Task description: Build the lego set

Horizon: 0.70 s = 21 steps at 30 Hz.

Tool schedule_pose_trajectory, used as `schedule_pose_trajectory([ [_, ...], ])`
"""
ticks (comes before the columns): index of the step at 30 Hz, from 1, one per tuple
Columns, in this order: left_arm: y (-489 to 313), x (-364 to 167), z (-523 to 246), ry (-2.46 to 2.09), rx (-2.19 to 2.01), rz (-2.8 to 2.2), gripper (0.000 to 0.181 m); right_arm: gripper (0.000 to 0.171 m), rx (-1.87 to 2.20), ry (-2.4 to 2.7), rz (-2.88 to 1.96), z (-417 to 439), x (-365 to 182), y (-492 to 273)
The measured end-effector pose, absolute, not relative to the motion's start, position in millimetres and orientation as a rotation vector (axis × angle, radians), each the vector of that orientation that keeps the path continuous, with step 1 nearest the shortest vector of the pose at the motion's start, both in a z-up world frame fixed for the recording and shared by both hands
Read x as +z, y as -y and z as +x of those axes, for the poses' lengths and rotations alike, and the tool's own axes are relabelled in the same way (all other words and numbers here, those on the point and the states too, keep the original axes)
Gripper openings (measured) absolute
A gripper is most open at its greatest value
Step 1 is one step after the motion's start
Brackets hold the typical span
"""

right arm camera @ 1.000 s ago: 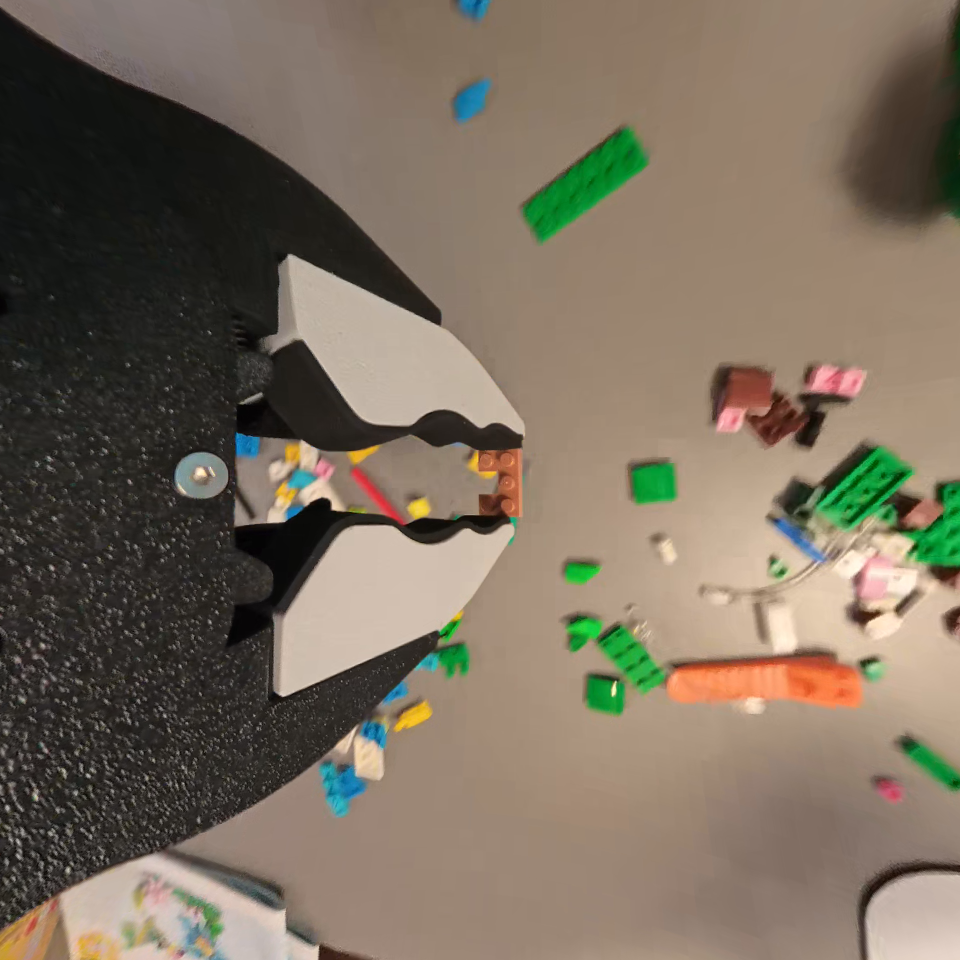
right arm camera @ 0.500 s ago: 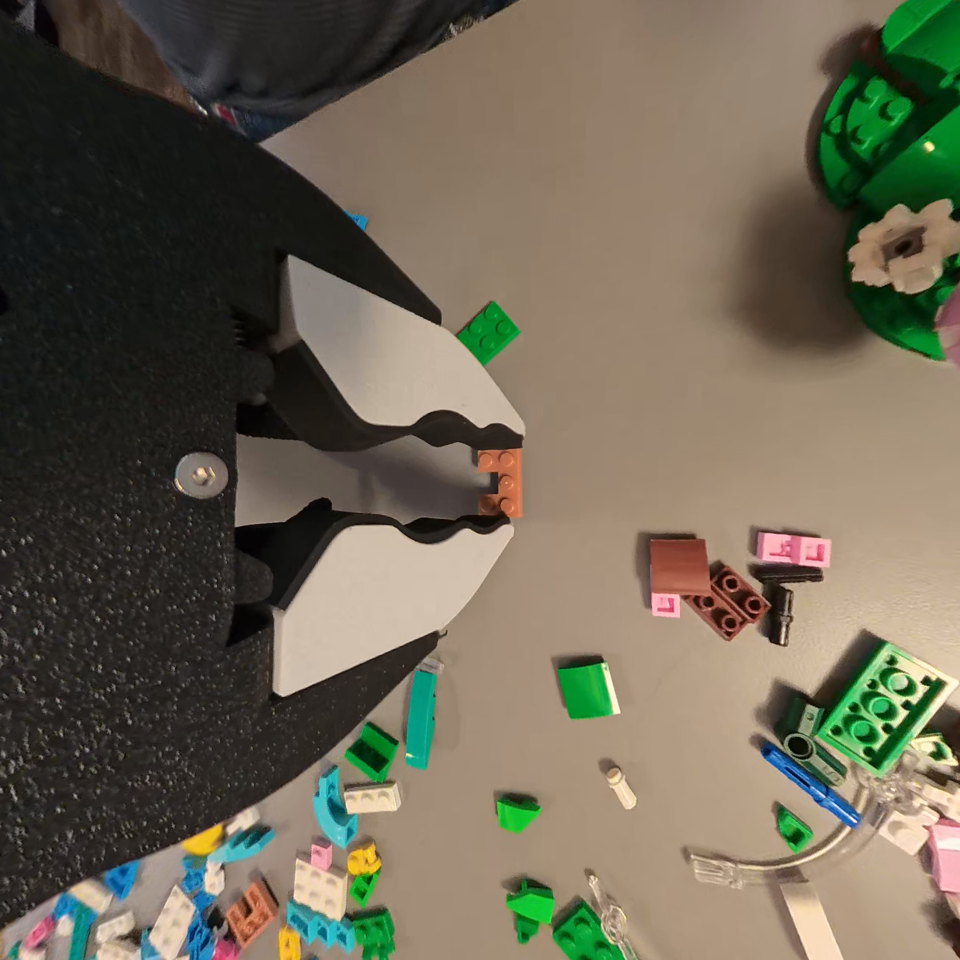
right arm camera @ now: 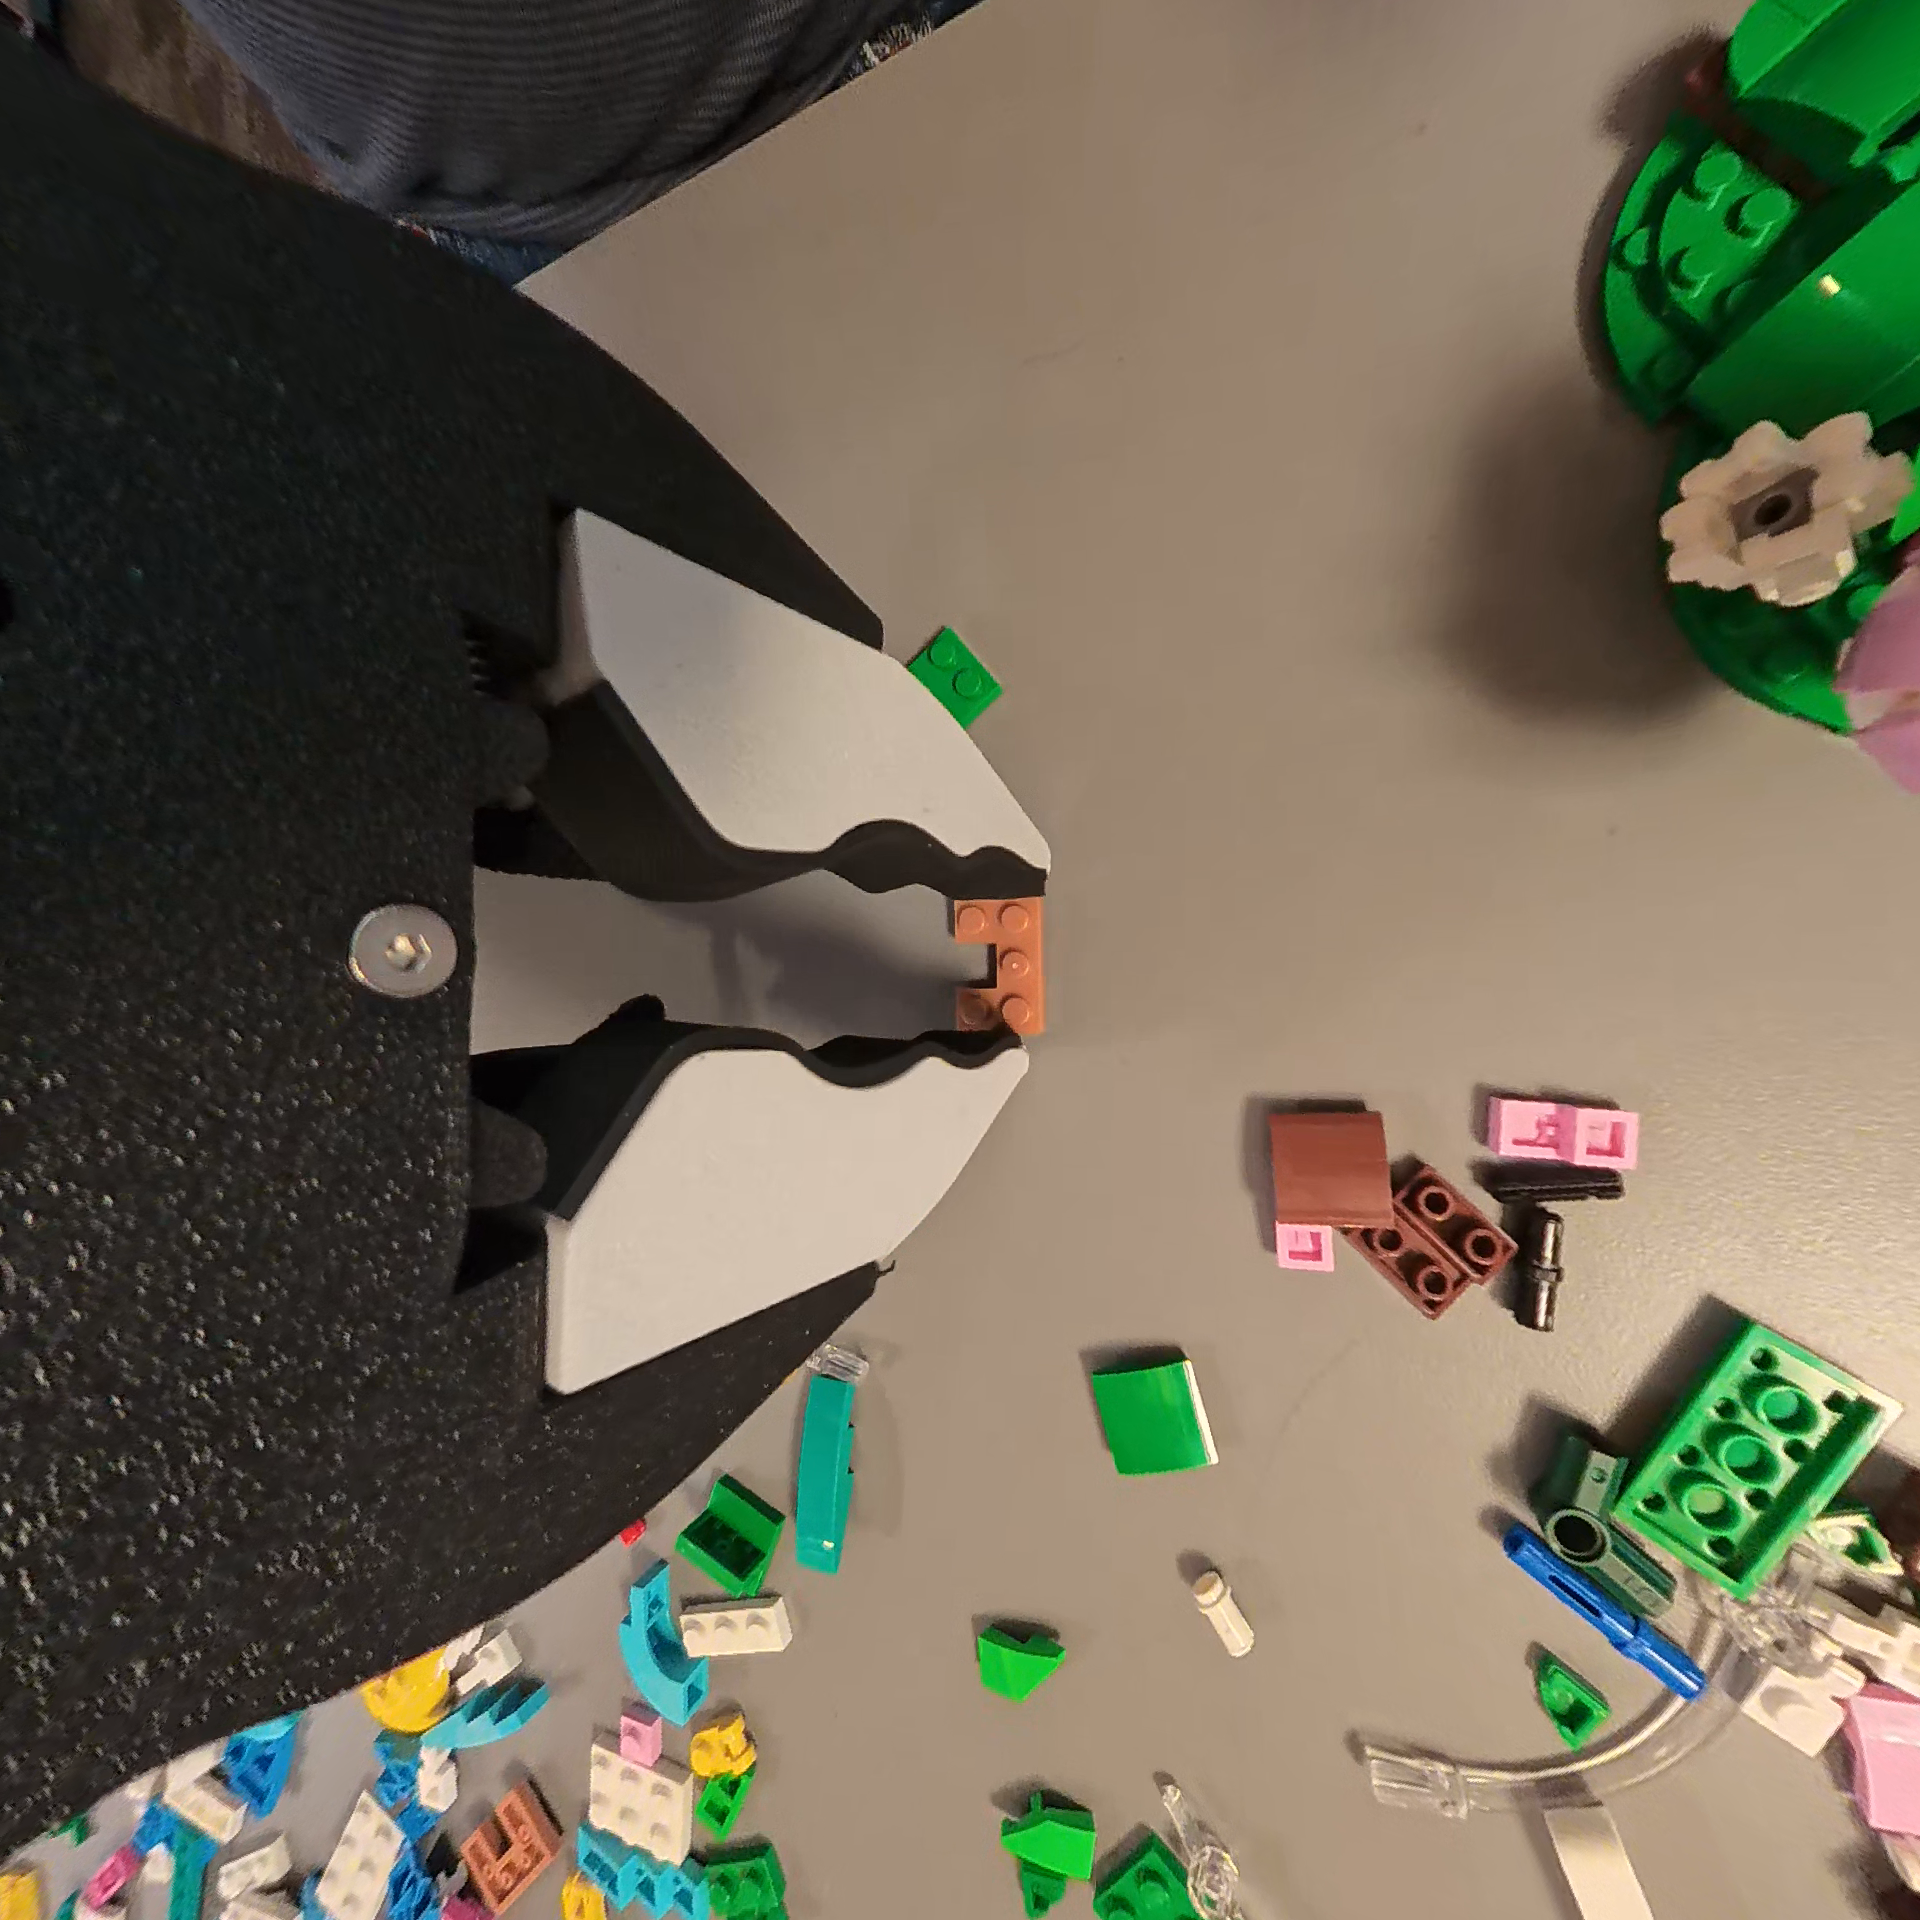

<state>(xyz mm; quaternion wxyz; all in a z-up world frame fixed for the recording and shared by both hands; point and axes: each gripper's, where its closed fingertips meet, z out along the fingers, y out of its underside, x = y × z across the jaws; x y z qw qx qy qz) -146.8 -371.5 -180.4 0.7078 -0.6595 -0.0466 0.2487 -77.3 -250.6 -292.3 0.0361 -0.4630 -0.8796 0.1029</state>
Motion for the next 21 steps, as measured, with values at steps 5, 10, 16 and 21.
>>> schedule_pose_trajectory([
  [5,370.7,-180.8,-146.2,0.099,0.551,-1.468,0.000,0.024,0.299,2.694,-1.419,-78.0,-293.5,250.6],
  [10,370.4,-181.0,-146.1,0.097,0.550,-1.470,0.000,0.029,0.350,2.685,-1.426,-78.6,-291.7,253.2],
  [16,369.2,-182.0,-145.5,0.090,0.553,-1.478,0.000,0.036,0.411,2.667,-1.440,-76.3,-288.7,252.0],
  [21,368.3,-182.7,-145.0,0.084,0.557,-1.483,0.000,0.036,0.474,2.633,-1.452,-73.8,-284.0,247.1],
])
